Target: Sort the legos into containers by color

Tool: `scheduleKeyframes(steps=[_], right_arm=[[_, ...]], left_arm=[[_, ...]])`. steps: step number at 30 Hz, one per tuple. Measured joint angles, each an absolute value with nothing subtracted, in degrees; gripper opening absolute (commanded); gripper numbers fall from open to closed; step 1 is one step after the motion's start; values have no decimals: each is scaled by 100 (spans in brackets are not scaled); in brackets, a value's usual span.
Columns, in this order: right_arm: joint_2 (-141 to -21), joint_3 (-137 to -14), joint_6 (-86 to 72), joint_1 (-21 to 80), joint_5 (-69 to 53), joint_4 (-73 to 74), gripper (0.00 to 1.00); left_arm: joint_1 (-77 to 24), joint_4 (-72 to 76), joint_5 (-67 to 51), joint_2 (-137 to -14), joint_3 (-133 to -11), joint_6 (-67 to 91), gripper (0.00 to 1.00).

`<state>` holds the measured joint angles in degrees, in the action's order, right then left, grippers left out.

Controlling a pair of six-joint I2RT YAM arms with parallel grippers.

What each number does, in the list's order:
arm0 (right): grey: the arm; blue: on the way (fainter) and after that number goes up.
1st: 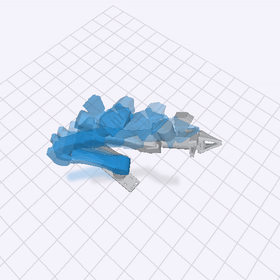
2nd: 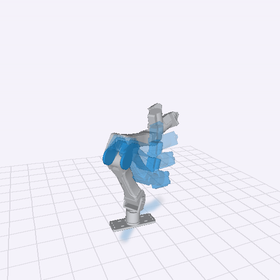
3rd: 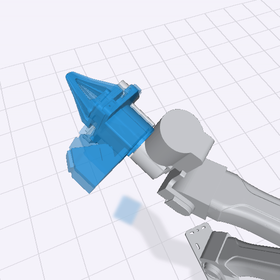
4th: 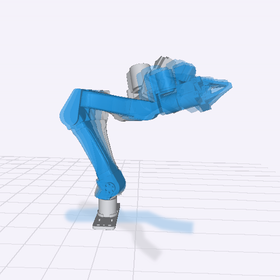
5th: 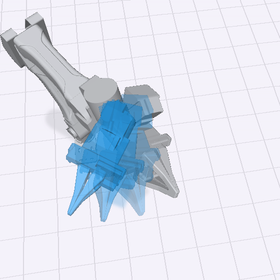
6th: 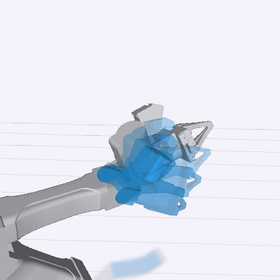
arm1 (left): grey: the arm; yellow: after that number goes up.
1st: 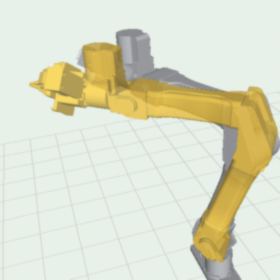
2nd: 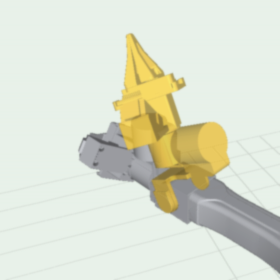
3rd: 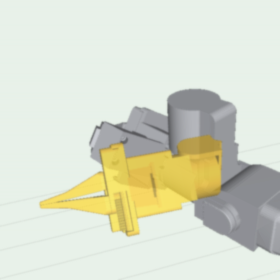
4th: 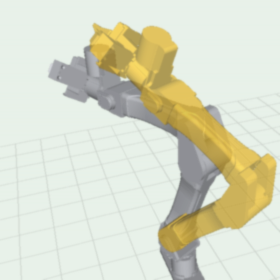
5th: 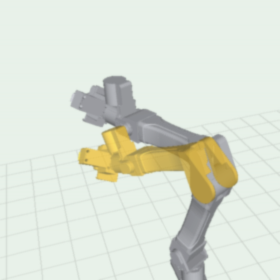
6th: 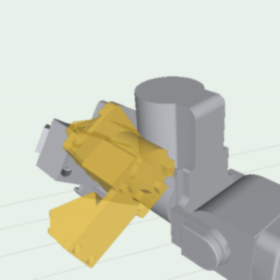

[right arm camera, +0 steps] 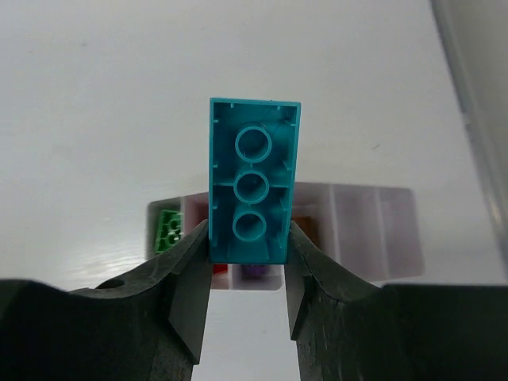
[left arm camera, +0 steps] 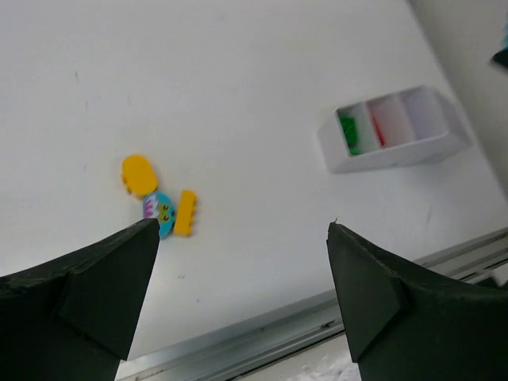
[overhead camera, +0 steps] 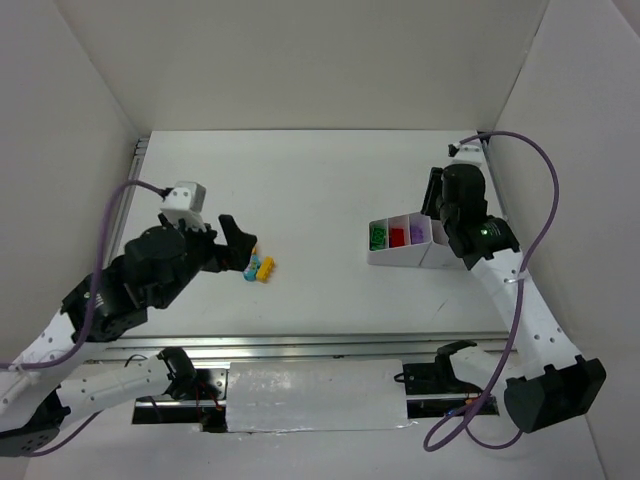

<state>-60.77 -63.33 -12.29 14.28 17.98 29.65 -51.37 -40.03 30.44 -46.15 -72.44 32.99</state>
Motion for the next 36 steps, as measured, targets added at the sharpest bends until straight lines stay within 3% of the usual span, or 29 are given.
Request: scheduleKeyframes(steps=[8,22,31,36], right_arm=[[-6276,-6375,93,373,1476,3173,0],[-6565,-6104,1057,-880,-340,3548,0],[-6320,-4934,869,-895,222,3417,0],[-6272,-4954,812,-895,440,3341,0]], left_arm=[[-5129,-4324,2757,-4578,-5747,3120,100],[-5129,-4213,2451,-4025,-5660,2862,99],[-5129,-4193,2373,-3789,-5658,2851,100],[-5129,-4191,2366,-3756,-5658,2847,99]])
